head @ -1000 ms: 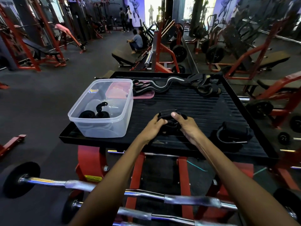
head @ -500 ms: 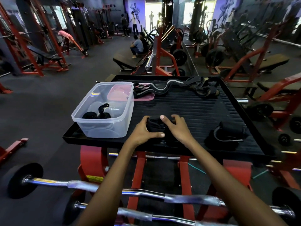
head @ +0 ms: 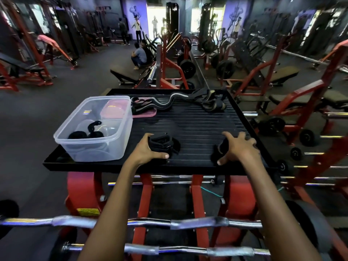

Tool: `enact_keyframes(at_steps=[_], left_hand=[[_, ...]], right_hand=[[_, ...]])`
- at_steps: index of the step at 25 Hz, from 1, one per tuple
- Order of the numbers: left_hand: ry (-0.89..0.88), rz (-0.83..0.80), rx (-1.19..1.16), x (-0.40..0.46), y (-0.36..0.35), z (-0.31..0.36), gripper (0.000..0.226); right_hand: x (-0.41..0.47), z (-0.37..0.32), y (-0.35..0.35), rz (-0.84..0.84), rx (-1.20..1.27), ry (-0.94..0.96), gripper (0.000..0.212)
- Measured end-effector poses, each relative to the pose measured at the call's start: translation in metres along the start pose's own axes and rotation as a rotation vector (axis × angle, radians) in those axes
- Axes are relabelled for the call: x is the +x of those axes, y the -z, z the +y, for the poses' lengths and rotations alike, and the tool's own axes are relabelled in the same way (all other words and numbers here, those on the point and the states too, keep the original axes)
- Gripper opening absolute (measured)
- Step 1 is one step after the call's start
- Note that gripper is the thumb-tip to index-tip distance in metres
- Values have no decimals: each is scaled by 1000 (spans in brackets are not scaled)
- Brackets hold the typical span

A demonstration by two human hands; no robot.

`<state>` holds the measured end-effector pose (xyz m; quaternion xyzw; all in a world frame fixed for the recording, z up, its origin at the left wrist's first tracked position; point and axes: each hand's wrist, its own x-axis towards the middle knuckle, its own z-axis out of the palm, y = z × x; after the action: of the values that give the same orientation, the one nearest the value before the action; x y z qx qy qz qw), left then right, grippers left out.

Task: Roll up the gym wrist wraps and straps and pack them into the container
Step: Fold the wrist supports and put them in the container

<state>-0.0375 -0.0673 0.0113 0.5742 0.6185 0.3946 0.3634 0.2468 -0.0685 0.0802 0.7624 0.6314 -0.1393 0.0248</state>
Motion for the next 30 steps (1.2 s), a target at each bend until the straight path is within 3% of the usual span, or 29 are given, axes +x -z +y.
enact_keyframes(at_steps=[4,9,11,14,19,25,30], left_hand=[[4,-14,13,-3,0,1,82],[-51,58,35,-13,-2,6,85],[-120,72,101,-16,-3,8,93],[-152,67,205,-16,-8,15,91],[-169,185,160,-21,-8,23,80],[-296,310,61,-23,55,79,75],[-260,429,80,-33,143,85,72]], right_hand=[[-3,-18,-16,230,101,221,77],[3,-63,-37,112,240,516,101],[11,-58,-34,45,180,542,111],[18,-49,-33,160,35,580,107],[8,-54,-32,228,250,614,98],[-13,-97,29,380,371,722,93],[-30,-182,50,381,426,850,90]])
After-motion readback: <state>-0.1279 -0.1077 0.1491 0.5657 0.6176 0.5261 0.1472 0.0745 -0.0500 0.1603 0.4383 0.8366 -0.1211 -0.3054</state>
